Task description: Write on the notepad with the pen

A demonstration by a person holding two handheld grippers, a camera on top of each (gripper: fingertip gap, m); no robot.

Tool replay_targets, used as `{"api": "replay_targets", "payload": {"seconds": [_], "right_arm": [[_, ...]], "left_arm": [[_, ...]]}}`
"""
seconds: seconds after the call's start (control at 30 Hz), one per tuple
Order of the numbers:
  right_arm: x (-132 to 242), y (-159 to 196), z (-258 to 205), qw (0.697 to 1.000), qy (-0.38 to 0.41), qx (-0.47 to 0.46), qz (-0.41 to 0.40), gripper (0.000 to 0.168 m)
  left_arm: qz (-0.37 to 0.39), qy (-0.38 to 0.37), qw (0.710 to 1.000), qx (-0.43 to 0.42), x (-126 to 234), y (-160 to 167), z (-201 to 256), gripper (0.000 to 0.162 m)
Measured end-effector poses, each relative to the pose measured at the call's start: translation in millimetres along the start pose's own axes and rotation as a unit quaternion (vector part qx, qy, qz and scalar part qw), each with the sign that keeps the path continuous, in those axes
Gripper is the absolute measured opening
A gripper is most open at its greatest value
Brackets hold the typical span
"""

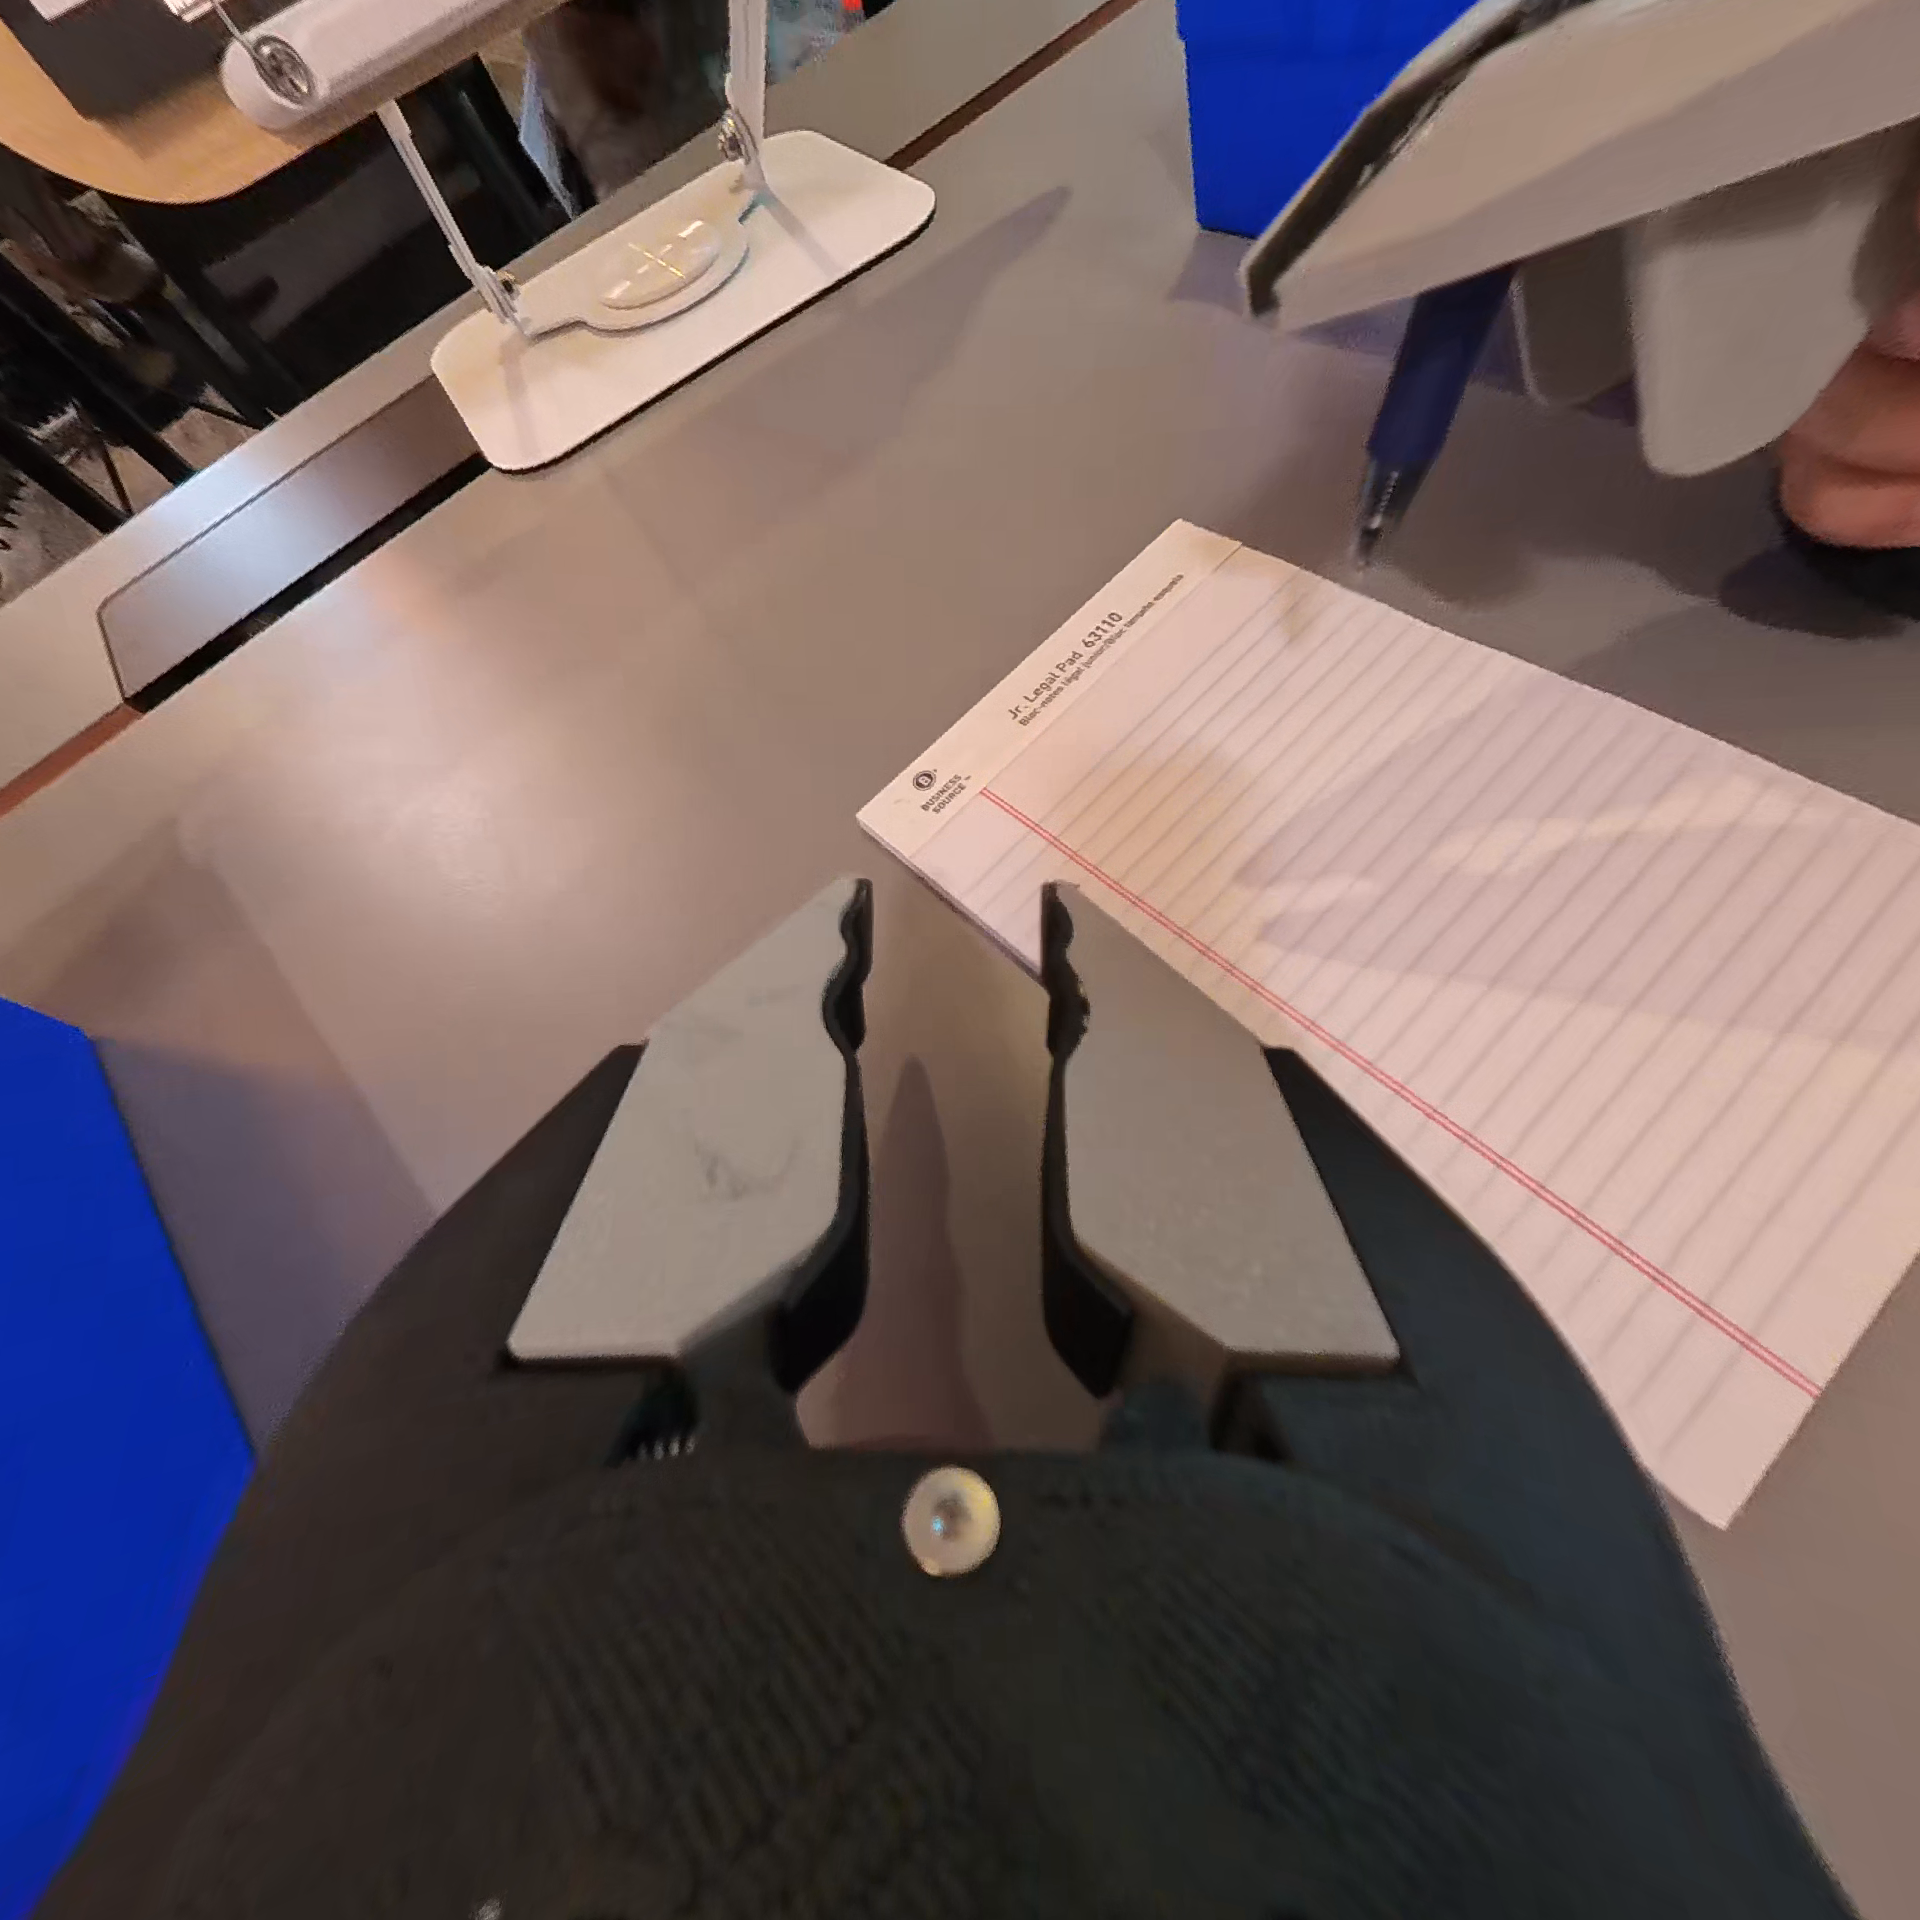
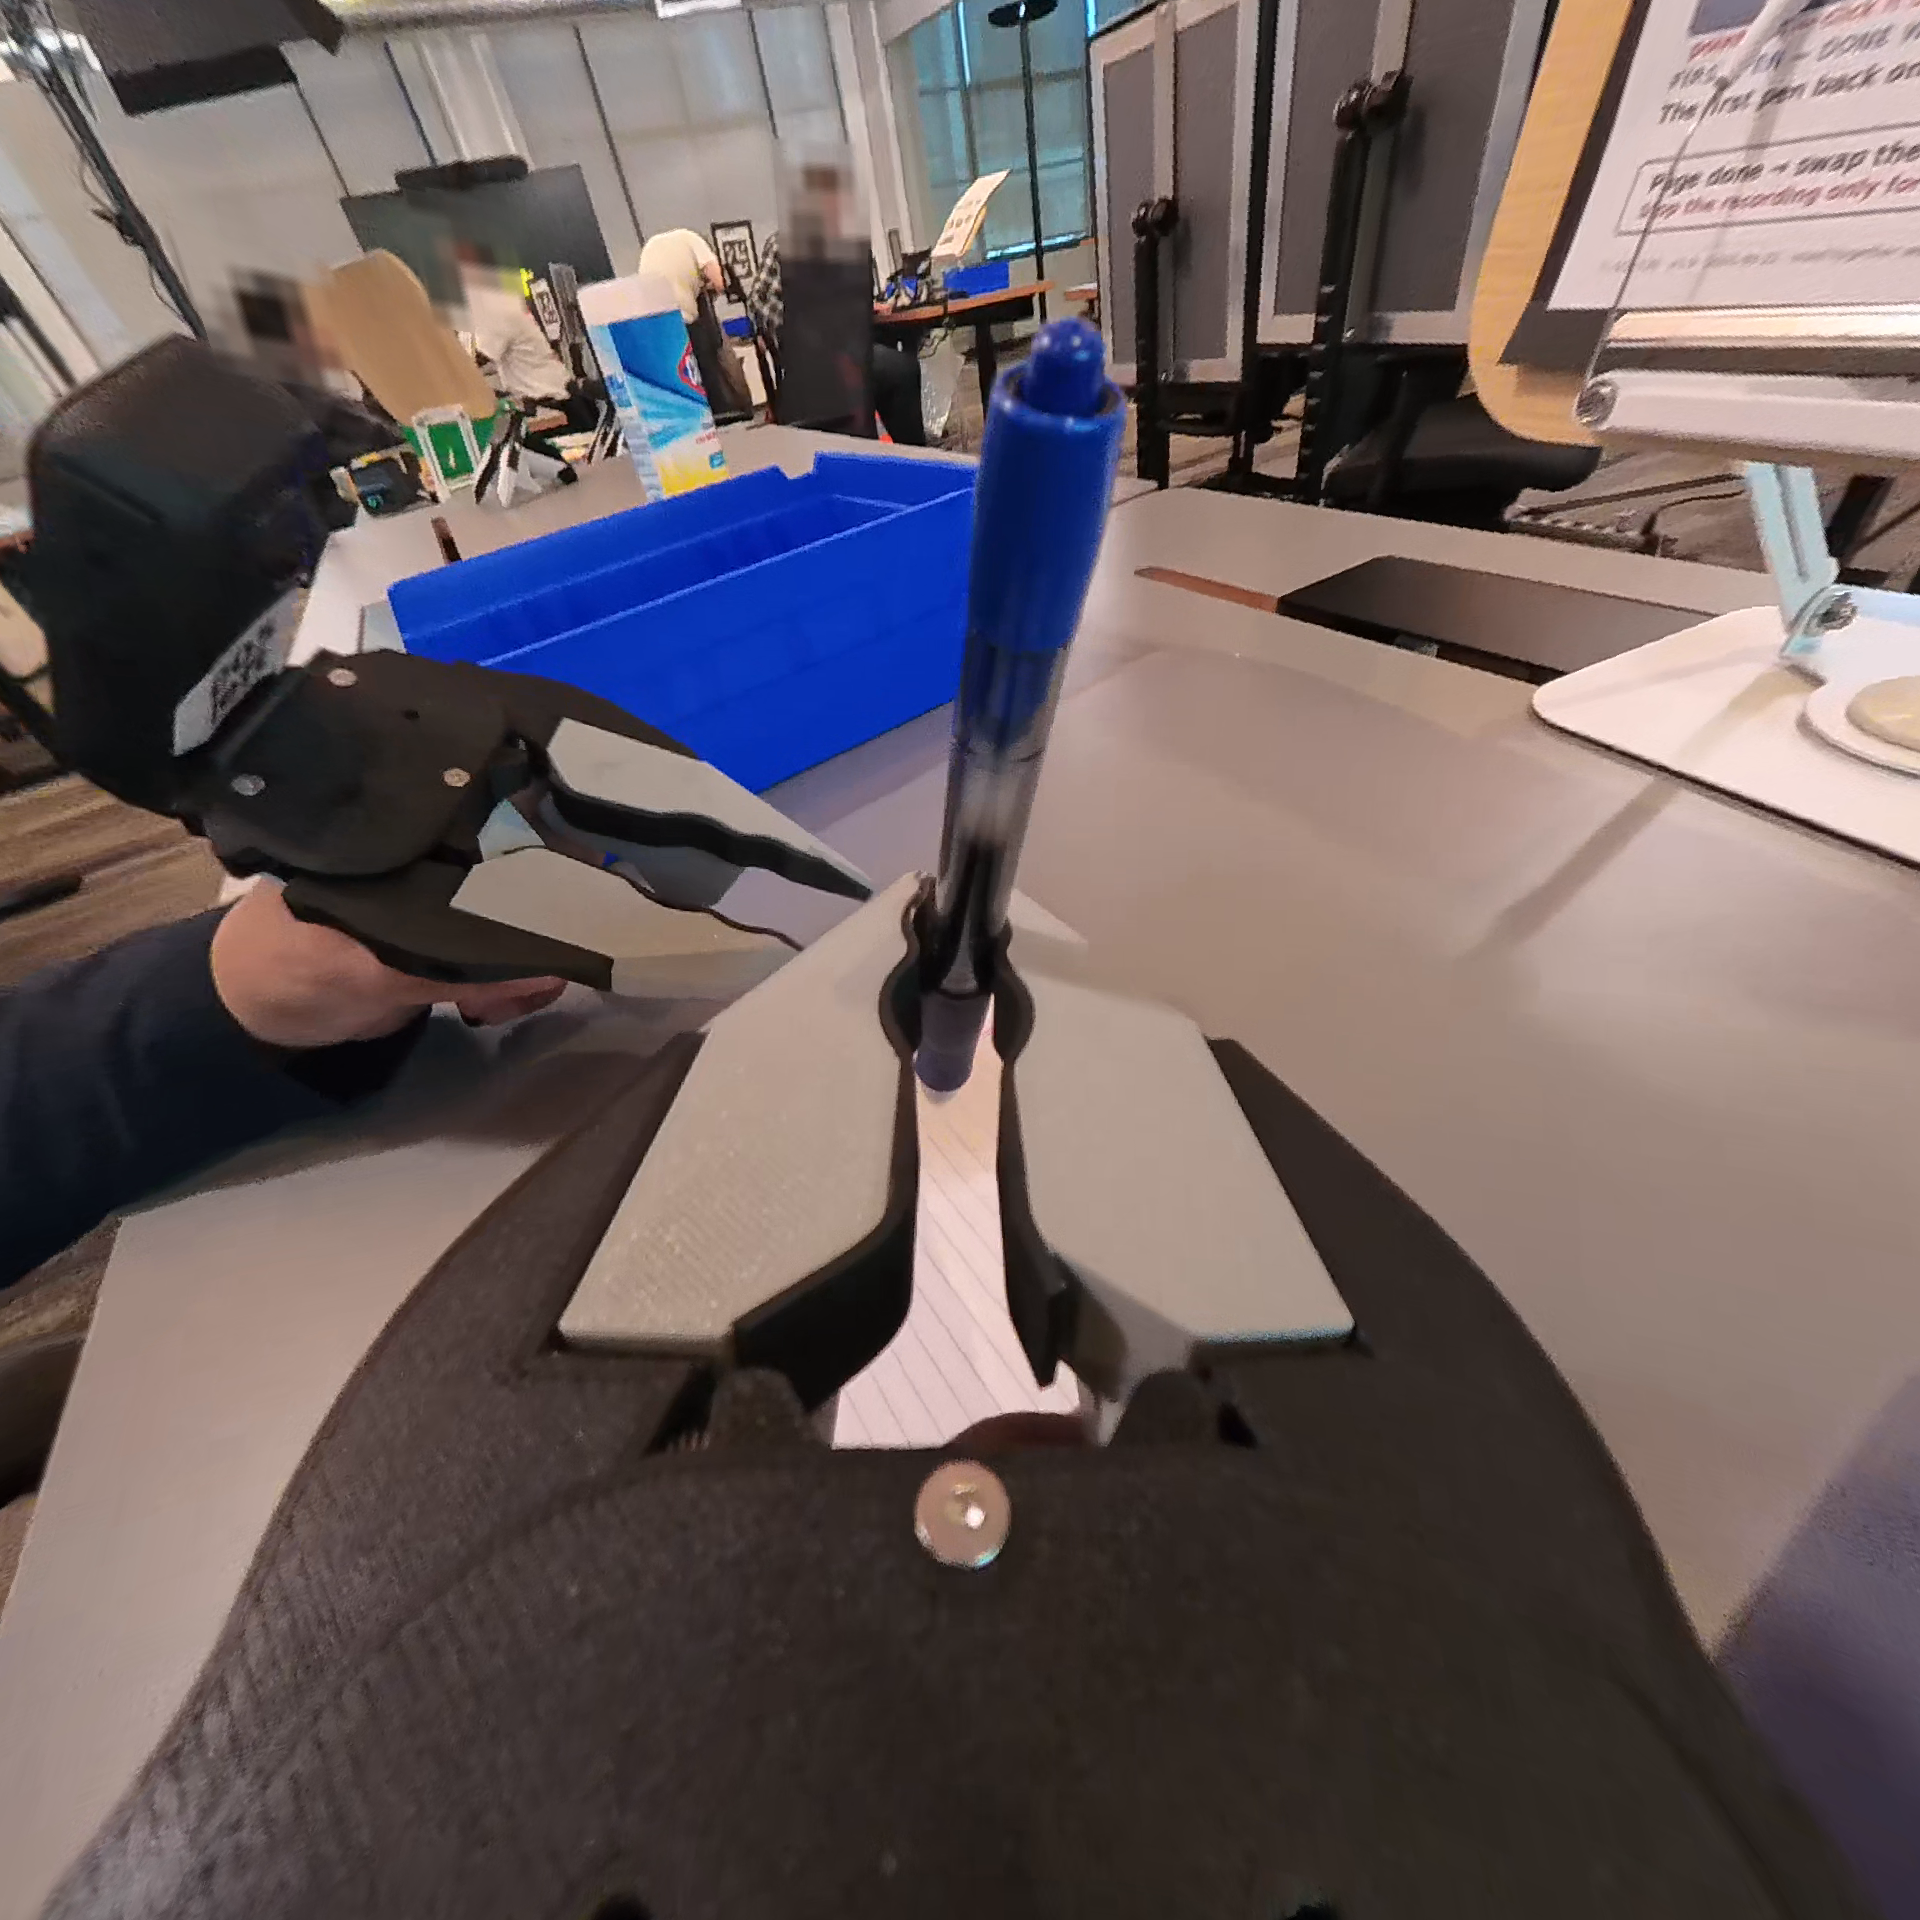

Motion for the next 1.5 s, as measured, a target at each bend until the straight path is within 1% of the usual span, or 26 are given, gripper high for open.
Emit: {"api": "replay_targets", "payload": {"seconds": [0.1, 0.2, 0.43, 0.5, 0.53, 0.57, 0.6, 0.63, 0.7, 0.77, 0.9, 0.97, 1.07, 1.13, 1.23, 1.3, 1.4, 1.5], "right_arm": [[3, -4, -1, 1.0, 0.007, 0.007, 0.014, 0.003], [4, -4, -1, 1.0, 0.015, 0.01, 0.014, 0.003], [-3, 1, 6, 1.0, 0.007, -0.002, -0.006, 0.003], [-7, 1, 4, 1.0, 0.002, 0.003, -0.016, 0.003], [-9, 1, 4, 1.0, 0.001, 0.009, -0.023, 0.003], [-12, 1, 3, 0.999, -0.001, 0.015, -0.031, 0.003], [-15, 1, 2, 0.999, -0.003, 0.017, -0.036, 0.003], [-18, 2, 2, 0.999, -0.007, 0.017, -0.039, 0.003], [-25, 2, 0, 0.999, -0.012, 0.021, -0.046, 0.003], [-30, 3, -1, 0.998, -0.009, 0.033, -0.057, 0.003], [-32, 5, 0, 0.997, -0.001, 0.041, -0.065, 0.003], [-30, 3, 2, 0.998, 0.004, 0.037, -0.059, 0.003], [-25, 2, 4, 0.999, 0.003, 0.023, -0.046, 0.003], [-23, 1, 5, 0.999, 0.002, 0.013, -0.038, 0.003], [-20, 2, 6, 0.999, -0.003, 0.002, -0.033, 0.003], [-20, 1, 7, 0.999, -0.004, -0.002, -0.032, 0.003], [-20, 1, 7, 0.999, -0.008, -0.003, -0.034, 0.003], [-21, 1, 6, 0.999, -0.014, -0.001, -0.039, 0.003]], "left_arm": [[0.009, 0.006, 1.0, 0.003, 0, -1, -1, 0.03], [0.013, 0.038, 0.999, 0.029, -4, -5, -4, 0.03], [0.021, 0.036, 0.999, 0.016, -17, -26, -24, 0.031], [0.031, 0.048, 0.998, 0.025, -22, -23, -26, 0.03], [0.021, 0.061, 0.997, 0.036, -24, -20, -26, 0.03], [0.003, 0.075, 0.996, 0.039, -22, -22, -26, 0.036], [0.014, 0.073, 0.997, 0.035, -20, -23, -27, 0.039], [0.028, 0.06, 0.997, 0.03, -18, -22, -28, 0.034], [0.019, 0.055, 0.998, 0.025, -18, -18, -29, 0.035], [-0.001, 0.059, 0.998, 0.039, -20, -15, -34, 0.039], [-0.001, 0.079, 0.994, 0.077, -16, -15, -42, 0.039], [-0.002, 0.09, 0.993, 0.077, -15, -14, -42, 0.036], [-0.001, 0.132, 0.988, 0.076, -13, -14, -37, 0.031], [0.001, 0.15, 0.986, 0.068, -12, -14, -33, 0.025], [-0.018, 0.168, 0.984, 0.055, -11, -8, -27, 0.021], [-0.028, 0.194, 0.979, 0.05, -10, -5, -22, 0.013], [-0.039, 0.204, 0.977, 0.039, -12, -3, -17, 0.014], [-0.047, 0.198, 0.978, 0.033, -15, -2, -15, 0.02]]}}
Point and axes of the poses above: each gripper's, where its closed fingertips meet, x back along the fingers, y out of its underside, z = x × y across the jaws, the point moved 10 cm from there along x, back along the fingers, and after that the axes turned 6 degrees about -y, right-handed, at the moved point
